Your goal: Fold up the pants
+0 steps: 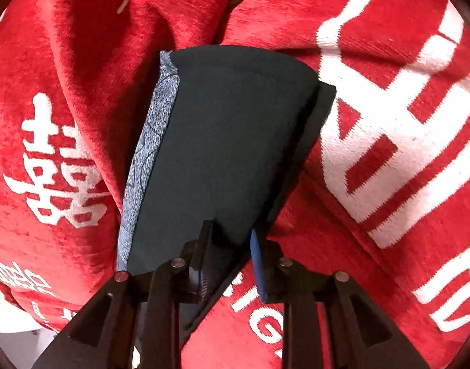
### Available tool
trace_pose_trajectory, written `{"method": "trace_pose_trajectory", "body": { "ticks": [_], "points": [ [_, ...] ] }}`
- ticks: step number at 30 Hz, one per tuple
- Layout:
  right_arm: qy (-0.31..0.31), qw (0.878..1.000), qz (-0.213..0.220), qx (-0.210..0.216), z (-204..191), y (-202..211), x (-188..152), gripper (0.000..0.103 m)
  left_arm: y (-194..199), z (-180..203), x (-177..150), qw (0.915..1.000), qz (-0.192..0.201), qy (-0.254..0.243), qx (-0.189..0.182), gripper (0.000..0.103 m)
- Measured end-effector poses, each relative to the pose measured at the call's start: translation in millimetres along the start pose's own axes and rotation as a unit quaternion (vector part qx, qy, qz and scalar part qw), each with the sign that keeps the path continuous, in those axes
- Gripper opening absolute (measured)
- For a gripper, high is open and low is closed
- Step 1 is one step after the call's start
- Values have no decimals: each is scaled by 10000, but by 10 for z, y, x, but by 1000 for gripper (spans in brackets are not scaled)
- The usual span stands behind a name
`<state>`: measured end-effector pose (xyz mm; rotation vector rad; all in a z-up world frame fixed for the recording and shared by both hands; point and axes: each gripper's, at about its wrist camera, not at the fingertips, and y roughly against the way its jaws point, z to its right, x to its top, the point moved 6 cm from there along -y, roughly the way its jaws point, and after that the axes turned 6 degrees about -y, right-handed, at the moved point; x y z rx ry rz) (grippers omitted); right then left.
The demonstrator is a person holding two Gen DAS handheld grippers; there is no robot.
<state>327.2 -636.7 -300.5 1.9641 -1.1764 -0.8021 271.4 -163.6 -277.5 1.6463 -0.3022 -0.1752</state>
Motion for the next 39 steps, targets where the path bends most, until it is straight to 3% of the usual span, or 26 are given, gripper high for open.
{"method": "trace_pose_trajectory", "body": {
  "ticks": [2, 3, 6, 12, 15, 16, 17, 19, 23, 28, 31, 34, 39],
  "points": [
    [131, 9999, -27, -93, -42, 1, 1, 25, 39, -14, -28, 10000, -18, 12, -25, 103],
    [281, 9995, -24, -143, -94, 26, 4, 8, 49, -12, -34, 10000, -35, -6, -21, 103],
    [568, 9983, 91, -105, -311, 134, -13, 8, 53, -45, -12, 9999, -95, -138, -3, 103],
    [785, 9952, 12, -577, -60, -17, -12, 7, 23, -46, -9, 9998, -30, -177, 19, 103],
    [666, 9967, 76, -460, 10, -36, -36, 8, 60, -19, -29, 9996, 40, -258, 51, 103],
    [730, 9954, 118, -604, -3, -8, -45, 11, 76, -20, -19, 9996, 3, -274, 70, 103],
    [813, 9936, 156, -763, -23, 30, -54, 21, 108, -24, 5, 9995, -37, -285, 112, 103],
    [1139, 9889, 232, -927, -175, 145, -123, 24, 241, -7, 88, 9996, 82, -265, 105, 103],
    [2128, 9750, 27, -636, -753, 77, -472, 24, 403, 162, 413, 9982, 495, -344, 36, 103],
    [3447, 9352, -319, -746, -1406, -592, -950, 24, 148, 315, 904, 9979, 589, 61, 269, 103],
    [3545, 9305, -416, -827, -1545, -989, -976, 24, -46, 344, 973, 9984, 421, 191, 311, 103],
    [3415, 9355, -9, -909, -1561, -1080, -825, 18, -28, 333, 953, 9981, 545, 171, 250, 103],
    [2524, 9526, 989, -1379, -1356, -763, -321, 22, -83, 283, 945, 9983, 558, 125, 116, 103]
  ]
}}
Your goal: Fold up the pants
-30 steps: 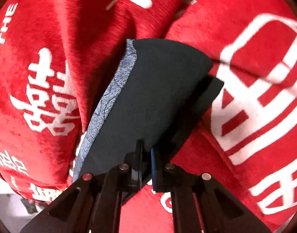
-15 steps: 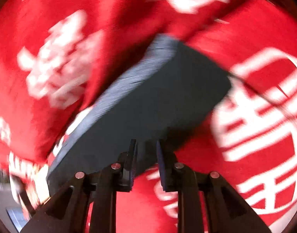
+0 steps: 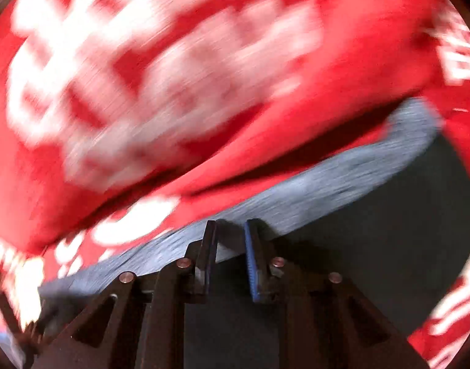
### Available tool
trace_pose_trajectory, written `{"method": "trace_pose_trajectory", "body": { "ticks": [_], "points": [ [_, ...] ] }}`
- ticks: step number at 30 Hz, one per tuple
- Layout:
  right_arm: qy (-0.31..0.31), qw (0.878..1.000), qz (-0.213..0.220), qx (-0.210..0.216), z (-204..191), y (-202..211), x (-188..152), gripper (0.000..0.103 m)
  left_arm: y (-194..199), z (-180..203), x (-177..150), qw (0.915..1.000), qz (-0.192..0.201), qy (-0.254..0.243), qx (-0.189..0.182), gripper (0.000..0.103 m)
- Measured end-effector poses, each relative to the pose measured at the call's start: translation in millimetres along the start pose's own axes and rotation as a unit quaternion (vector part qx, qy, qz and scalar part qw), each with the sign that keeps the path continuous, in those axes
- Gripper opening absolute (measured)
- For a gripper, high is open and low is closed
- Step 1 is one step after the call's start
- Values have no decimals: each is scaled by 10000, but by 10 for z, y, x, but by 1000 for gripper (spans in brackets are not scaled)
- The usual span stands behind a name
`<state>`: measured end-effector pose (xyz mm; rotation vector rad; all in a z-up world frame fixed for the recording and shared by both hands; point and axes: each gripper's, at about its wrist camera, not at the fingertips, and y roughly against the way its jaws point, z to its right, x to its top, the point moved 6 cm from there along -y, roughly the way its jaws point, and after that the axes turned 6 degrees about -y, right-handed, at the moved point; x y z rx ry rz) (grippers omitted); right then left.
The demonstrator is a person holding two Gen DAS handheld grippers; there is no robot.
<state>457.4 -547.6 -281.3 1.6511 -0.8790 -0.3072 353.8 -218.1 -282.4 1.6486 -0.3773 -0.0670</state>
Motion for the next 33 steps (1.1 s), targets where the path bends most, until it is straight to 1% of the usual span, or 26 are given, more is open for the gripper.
{"method": "trace_pose_trajectory", "body": {
  "ticks": [3, 5, 7, 9, 10, 12, 13, 14, 16, 19, 20, 22, 24, 26, 28, 30, 33],
  "points": [
    [-348, 9994, -1, 53, 301, 205, 29, 22, -3, -8, 20, 10000, -49, -61, 44, 103],
    [-576, 9981, -129, 182, 508, 345, -34, 22, 38, 5, 37, 9998, -70, -164, 87, 103],
    [-996, 9942, -215, 352, 792, 512, -150, 24, 127, 77, 35, 9995, -3, -309, 36, 103],
    [-1361, 9892, -332, 419, 1046, 626, -300, 34, 214, 182, 16, 9989, 44, -463, 15, 103],
    [-1461, 9874, -383, 468, 1142, 663, -355, 36, 255, 250, 1, 9985, 44, -540, -15, 103],
    [-1548, 9850, -522, 548, 1243, 709, -522, 39, 306, 382, -24, 9980, 16, -627, -126, 103],
    [-1564, 9838, -628, 608, 1275, 701, -660, 39, 334, 424, -33, 9977, 14, -660, -149, 103],
    [-1571, 9829, -700, 657, 1300, 699, -730, 39, 346, 498, -44, 9972, 15, -722, -182, 103],
    [-1603, 9804, -861, 752, 1353, 674, -789, 40, 360, 683, -82, 9958, -16, -891, -222, 103],
    [-1694, 9773, -929, 873, 1390, 642, -930, 40, 390, 889, -117, 9944, -28, -1012, -308, 103],
    [-1721, 9764, -937, 910, 1451, 677, -926, 40, 433, 1034, -130, 9940, -28, -1035, -344, 103],
    [-1787, 9745, -944, 978, 1463, 654, -935, 40, 468, 1195, -137, 9936, -42, -1057, -396, 103],
    [-1869, 9724, -944, 1028, 1565, 668, -882, 39, 499, 1358, -145, 9932, -34, -1063, -473, 103],
    [-1944, 9711, -868, 1075, 1656, 694, -811, 40, 529, 1535, -151, 9926, -34, -1083, -542, 103],
    [-1974, 9719, -701, 1075, 1740, 733, -697, 39, 529, 1722, -142, 9919, -35, -1128, -591, 103],
    [-2040, 9691, -632, 1235, 1784, 730, -575, 39, 528, 1860, -136, 9915, -46, -1152, -607, 103],
    [-2132, 9629, -686, 1506, 1829, 662, -469, 39, 550, 2038, -122, 9922, -117, -1128, -514, 103]
  ]
}}
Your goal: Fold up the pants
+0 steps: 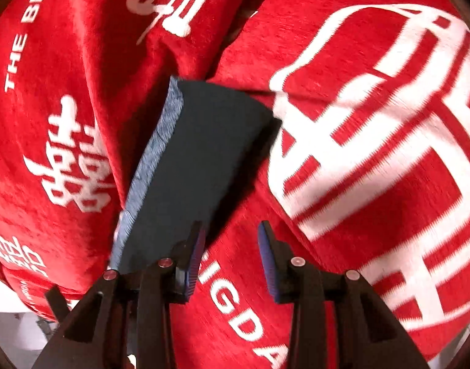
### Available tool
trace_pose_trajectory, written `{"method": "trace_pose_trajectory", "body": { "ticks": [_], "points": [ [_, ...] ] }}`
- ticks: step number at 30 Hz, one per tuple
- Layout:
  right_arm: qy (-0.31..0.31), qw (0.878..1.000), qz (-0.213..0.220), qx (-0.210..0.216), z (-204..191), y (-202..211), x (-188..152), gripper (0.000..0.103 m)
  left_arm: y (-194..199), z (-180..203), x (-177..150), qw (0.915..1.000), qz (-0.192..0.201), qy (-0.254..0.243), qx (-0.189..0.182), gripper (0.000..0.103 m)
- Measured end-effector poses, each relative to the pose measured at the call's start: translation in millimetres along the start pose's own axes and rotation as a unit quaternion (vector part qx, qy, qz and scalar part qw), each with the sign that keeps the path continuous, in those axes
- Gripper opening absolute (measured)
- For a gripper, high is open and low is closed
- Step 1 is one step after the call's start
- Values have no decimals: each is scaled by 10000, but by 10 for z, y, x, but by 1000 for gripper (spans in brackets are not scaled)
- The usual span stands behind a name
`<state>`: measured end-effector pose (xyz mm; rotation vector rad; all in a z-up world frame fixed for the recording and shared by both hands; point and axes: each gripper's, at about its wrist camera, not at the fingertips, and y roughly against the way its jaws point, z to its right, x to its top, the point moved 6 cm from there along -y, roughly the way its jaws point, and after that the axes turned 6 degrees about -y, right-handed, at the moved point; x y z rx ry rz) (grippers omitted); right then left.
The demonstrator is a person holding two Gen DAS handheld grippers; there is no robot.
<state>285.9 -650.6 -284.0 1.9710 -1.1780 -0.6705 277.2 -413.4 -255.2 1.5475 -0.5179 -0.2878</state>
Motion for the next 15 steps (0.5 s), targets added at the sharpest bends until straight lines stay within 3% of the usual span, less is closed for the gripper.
{"method": "trace_pose_trajectory", "body": {
  "ticks": [7, 15],
  "points": [
    [16, 9967, -661, 480, 62, -177, -19, 40, -2, 263, 190, 9998, -50, 185, 113, 103],
    [38, 9906, -1045, 886, 85, -333, 91, 40, -198, 543, 304, 9987, -226, 446, 86, 103]
  ]
}}
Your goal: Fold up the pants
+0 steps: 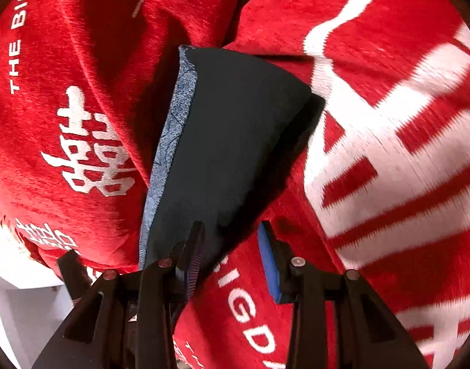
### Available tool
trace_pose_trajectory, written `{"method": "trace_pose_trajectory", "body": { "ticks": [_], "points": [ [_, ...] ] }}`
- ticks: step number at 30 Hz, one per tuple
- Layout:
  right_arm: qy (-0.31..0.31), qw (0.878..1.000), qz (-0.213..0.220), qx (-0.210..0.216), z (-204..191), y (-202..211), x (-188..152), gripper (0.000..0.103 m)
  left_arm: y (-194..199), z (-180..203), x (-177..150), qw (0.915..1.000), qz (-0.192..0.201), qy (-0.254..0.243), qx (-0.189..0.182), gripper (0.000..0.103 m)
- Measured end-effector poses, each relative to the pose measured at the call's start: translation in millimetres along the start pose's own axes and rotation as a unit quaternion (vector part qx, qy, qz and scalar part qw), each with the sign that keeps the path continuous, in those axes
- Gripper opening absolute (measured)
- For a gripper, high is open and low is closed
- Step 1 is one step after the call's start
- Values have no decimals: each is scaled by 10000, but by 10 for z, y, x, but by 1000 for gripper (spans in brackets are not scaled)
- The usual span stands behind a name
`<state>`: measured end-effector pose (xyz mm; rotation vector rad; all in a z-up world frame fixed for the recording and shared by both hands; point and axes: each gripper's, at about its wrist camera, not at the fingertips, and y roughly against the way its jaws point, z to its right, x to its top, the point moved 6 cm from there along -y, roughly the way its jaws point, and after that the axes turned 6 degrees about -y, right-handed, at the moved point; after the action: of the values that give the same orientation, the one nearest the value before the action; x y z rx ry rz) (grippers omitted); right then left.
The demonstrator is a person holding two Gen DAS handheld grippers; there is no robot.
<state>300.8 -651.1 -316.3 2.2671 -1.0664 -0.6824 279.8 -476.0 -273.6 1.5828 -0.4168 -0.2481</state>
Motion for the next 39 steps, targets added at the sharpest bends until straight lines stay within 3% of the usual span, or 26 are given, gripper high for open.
{"method": "trace_pose_trajectory", "body": {
  "ticks": [9, 13, 15, 16, 18, 19, 24, 26, 27, 30, 33, 39],
  "points": [
    [113, 9985, 358, 396, -12, -115, 171, 42, -32, -16, 73, 9999, -30, -22, -152, 103],
    [405, 9968, 606, 342, -145, -243, 374, 42, -47, -98, 25, 9999, 12, -50, -136, 103],
    [208, 9979, 534, 301, -162, -303, 443, 42, -38, -89, 24, 9998, 17, -80, -165, 103],
    [24, 9985, 485, 262, -144, -303, 462, 37, -60, -88, 31, 9998, 15, -88, -176, 103],
    [-275, 9984, 343, 356, -125, -287, 480, 14, -61, -86, 55, 9997, -53, -143, -195, 103],
    [-261, 9984, 316, 399, -161, -257, 477, 14, -26, -94, 87, 9997, -109, -156, -167, 103],
    [516, 9968, 339, 498, -526, -72, 406, 13, 366, -113, 549, 9968, 785, -150, 74, 103],
    [830, 9945, 374, 511, -671, -13, 362, 13, 280, -77, 735, 9966, 752, -151, 295, 103],
    [903, 9938, 382, 519, -709, 2, 344, 13, 117, -57, 824, 9977, 543, -89, 403, 103],
    [1061, 9922, 415, 498, -797, 32, 295, 13, -307, -5, 867, 9994, 110, 85, 313, 103],
    [1212, 9910, 427, 384, -860, 8, 253, 13, -256, -31, 902, 9994, 198, 167, 209, 103],
    [1798, 9823, 527, -18, -1072, 110, 104, 13, 263, -202, 621, 9957, 720, -112, 566, 103]
  ]
}}
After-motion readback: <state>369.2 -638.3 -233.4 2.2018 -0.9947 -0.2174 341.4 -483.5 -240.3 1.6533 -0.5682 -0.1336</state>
